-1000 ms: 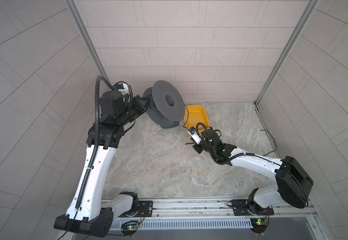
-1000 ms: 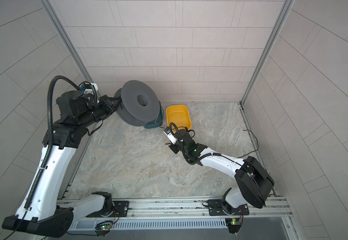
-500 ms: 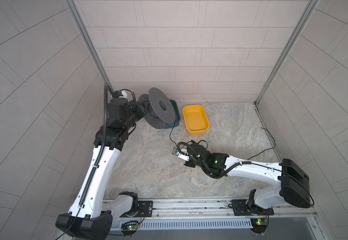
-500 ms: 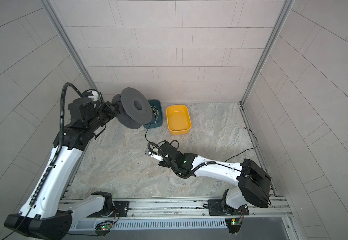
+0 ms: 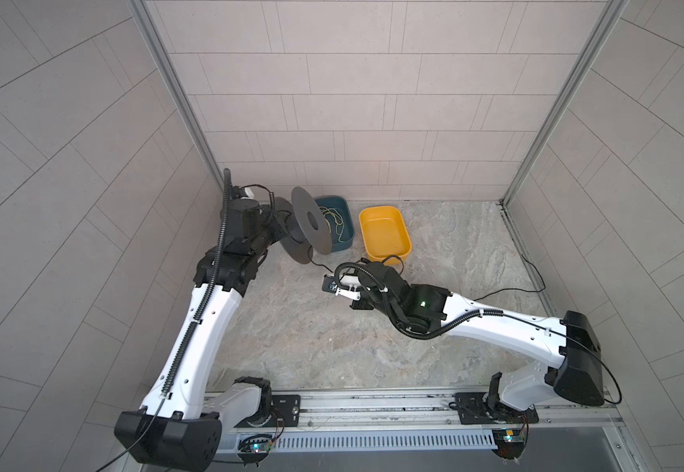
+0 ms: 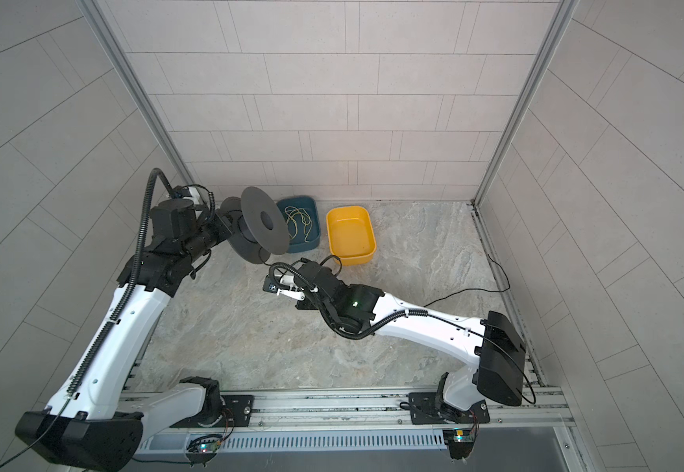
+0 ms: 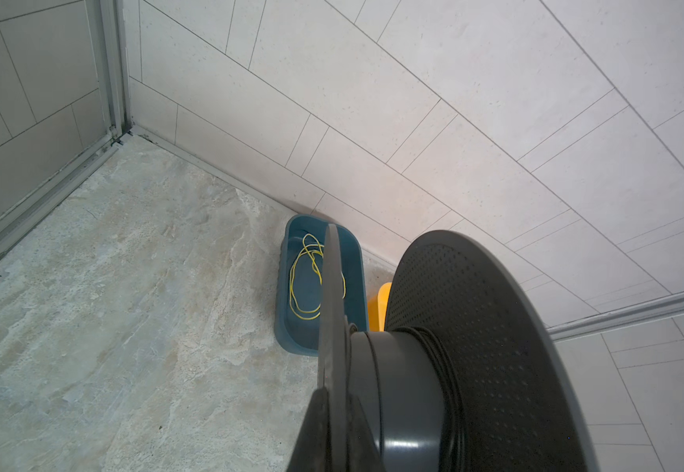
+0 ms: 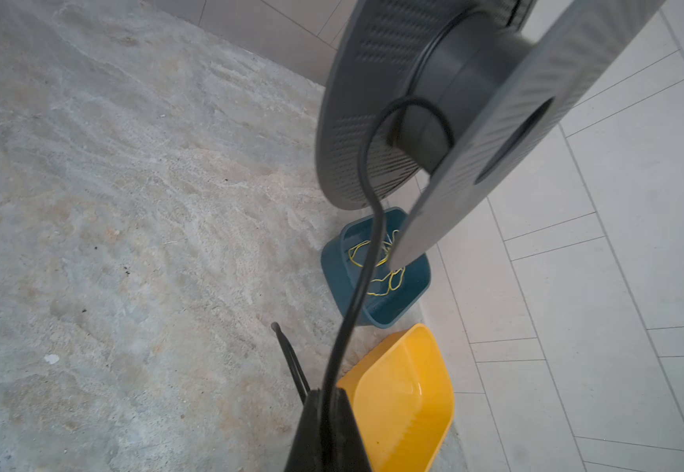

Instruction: Wrap the cables

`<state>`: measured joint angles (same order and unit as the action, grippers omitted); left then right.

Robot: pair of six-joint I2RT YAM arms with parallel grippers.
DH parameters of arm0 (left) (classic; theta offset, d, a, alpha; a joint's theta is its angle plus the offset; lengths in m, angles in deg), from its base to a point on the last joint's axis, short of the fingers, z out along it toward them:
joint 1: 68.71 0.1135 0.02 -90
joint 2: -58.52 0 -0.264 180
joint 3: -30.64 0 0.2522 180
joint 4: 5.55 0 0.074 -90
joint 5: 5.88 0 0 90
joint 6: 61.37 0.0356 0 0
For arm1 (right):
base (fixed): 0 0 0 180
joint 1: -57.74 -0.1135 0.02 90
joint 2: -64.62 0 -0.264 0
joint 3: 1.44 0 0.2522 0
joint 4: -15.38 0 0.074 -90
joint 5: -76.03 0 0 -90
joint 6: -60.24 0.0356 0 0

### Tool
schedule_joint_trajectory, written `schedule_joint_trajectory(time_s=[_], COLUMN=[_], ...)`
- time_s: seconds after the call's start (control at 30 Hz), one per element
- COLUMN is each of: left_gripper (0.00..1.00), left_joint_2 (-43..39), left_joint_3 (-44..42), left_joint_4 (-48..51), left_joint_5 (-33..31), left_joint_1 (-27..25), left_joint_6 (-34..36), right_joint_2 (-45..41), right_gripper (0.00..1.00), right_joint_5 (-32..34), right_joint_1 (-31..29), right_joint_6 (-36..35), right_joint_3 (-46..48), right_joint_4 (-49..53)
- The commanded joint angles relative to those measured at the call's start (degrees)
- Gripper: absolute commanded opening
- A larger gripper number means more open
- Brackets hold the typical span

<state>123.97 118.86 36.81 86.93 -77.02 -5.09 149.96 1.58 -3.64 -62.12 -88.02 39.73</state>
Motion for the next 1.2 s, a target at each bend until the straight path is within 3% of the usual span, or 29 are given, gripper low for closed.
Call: schedule_joint_trajectory(time_s=[0.0, 0.27, 0.57, 0.97, 1.17], left_gripper=[0.0, 0.0, 0.0, 0.0, 0.0], left_joint_2=[0.36, 3.95, 2.8, 1.76, 0.36], left_joint_3=[0.85, 4.68, 3.75, 5.13, 6.07], left_joint_4=[0.6, 12.26, 13.18, 14.29, 14.02], left_joint_5=[1.54, 6.51, 15.38, 26.43, 31.24], left_joint_1=[-0.9, -2.37, -2.65, -3.08, -3.06], left_joint_6=[3.89, 12.02, 15.77, 20.46, 19.95], right_joint_2=[1.52, 4.57, 7.05, 15.52, 18.52], right_gripper=[0.0, 0.0, 0.0, 0.0, 0.0], right_joint_5=[3.43, 7.88, 9.77, 6.14, 2.31], right_joint_1=[0.16, 3.38, 9.08, 19.6, 24.88], right_joint_6=[-2.43, -2.21, 3.54, 17.02, 22.57], right_joint_3=[-3.66, -10.71, -18.26, -34.26, -35.68], right_joint_4=[1.18, 2.15, 6.72, 20.71, 25.0])
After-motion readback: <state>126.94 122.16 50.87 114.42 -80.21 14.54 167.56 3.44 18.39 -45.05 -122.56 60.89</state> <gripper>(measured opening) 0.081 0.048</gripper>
